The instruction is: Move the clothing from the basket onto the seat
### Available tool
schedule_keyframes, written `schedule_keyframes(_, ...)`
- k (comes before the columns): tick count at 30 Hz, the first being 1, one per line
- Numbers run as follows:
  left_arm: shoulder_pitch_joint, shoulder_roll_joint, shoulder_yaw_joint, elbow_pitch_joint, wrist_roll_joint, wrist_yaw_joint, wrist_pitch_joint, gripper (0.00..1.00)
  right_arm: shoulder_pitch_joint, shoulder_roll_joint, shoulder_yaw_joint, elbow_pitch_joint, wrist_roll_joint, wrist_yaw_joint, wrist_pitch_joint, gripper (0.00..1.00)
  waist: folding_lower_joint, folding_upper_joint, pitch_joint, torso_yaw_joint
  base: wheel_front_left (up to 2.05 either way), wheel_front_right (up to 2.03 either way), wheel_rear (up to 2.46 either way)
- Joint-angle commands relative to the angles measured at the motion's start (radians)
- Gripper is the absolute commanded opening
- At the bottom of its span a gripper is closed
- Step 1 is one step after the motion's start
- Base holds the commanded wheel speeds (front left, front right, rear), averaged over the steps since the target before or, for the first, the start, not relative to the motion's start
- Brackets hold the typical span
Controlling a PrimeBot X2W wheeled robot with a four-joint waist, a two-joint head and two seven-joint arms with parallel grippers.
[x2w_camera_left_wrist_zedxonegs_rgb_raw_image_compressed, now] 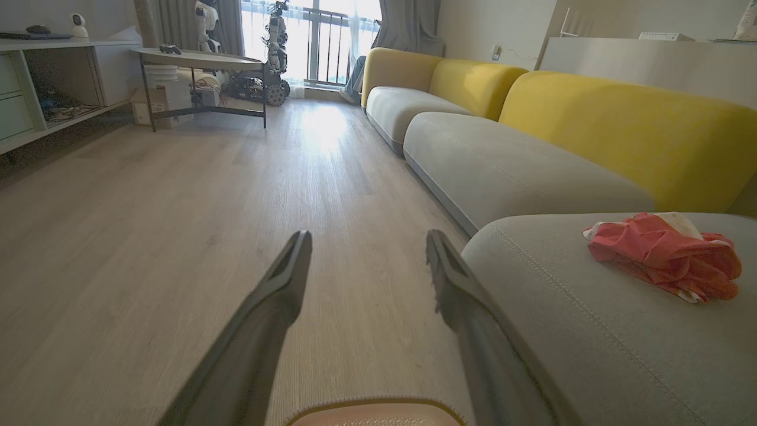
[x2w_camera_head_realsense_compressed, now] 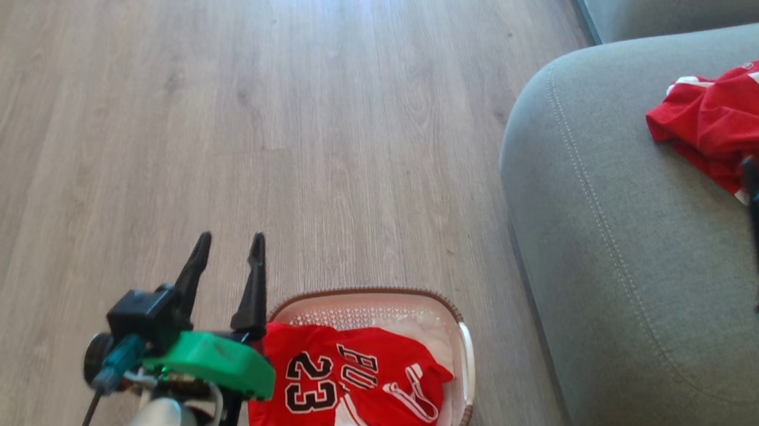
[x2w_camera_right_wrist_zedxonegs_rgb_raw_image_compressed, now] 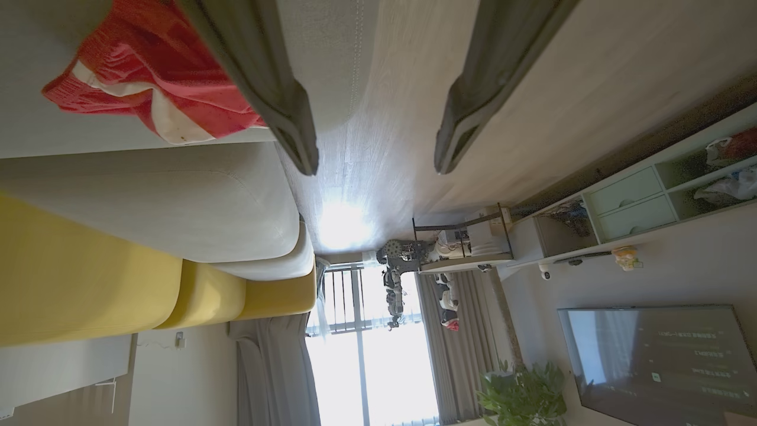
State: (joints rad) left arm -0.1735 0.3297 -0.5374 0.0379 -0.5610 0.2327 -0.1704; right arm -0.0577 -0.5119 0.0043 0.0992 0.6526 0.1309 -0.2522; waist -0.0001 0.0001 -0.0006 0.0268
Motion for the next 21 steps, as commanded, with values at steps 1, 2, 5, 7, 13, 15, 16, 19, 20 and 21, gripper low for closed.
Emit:
schedule_keyframes(1,-0.029,0.033,0.053,-0.035,-0.009,0.011,-0.015,1.0,0.01,-0.001,-0.005,-0.058,-0.023,0.0,-0.001,1.0,0.0001,-0.0001,-0.008,0.007,0.0,0.0,0.0)
schedule_keyframes(2,-0.017,0.034,0.057,-0.039,-0.01,0.019,-0.02,1.0,0.035,0.026,-0.013,-0.085,-0.041,0.0,0.006,1.0,0.0001,-0.0001,-0.01,0.008,0.0,0.0,0.0)
schedule_keyframes(5,0.016,0.047,0.062,-0.042,0.01,0.045,-0.034,1.0,0.097,0.105,-0.034,-0.15,-0.089,0.0,0.015,1.0,0.0001,-0.0001,-0.012,0.011,0.0,0.0,0.0)
schedule_keyframes(7,0.039,0.044,0.072,-0.045,0.008,0.057,-0.046,1.0,0.132,0.146,-0.042,-0.174,-0.117,0.0,0.016,1.0,0.0001,-0.0001,-0.014,0.013,0.0,0.0,0.0)
schedule_keyframes(13,0.11,0.042,0.104,-0.055,0.013,0.08,-0.076,1.0,0.191,0.23,-0.06,-0.209,-0.171,0.0,0.009,1.0,0.0001,-0.0001,-0.014,0.012,0.0,0.0,0.0)
schedule_keyframes(15,0.128,0.039,0.111,-0.058,0.017,0.082,-0.082,1.0,0.197,0.243,-0.051,-0.214,-0.182,0.0,0.007,1.0,0.0001,-0.0001,-0.014,0.01,0.0,0.0,0.0)
schedule_keyframes(16,0.134,0.037,0.113,-0.059,0.021,0.082,-0.084,1.0,0.198,0.246,-0.046,-0.217,-0.185,0.0,0.005,1.0,0.0001,-0.0001,-0.013,0.01,0.0,0.0,0.0)
schedule_keyframes(19,0.144,0.031,0.119,-0.062,0.027,0.079,-0.087,1.0,0.194,0.251,-0.038,-0.222,-0.19,0.0,0.003,1.0,0.0001,-0.0001,-0.012,0.009,0.0,0.0,0.0)
schedule_keyframes(20,0.146,0.029,0.12,-0.062,0.028,0.077,-0.088,1.0,0.192,0.251,-0.037,-0.223,-0.191,0.0,0.003,1.0,0.0001,-0.0001,-0.011,0.009,0.0,0.0,0.0)
schedule_keyframes(21,0.146,0.027,0.122,-0.063,0.029,0.075,-0.088,1.0,0.19,0.25,-0.035,-0.225,-0.191,0.0,0.002,1.0,0.0001,-0.0001,-0.01,0.009,0.0,0.0,0.0)
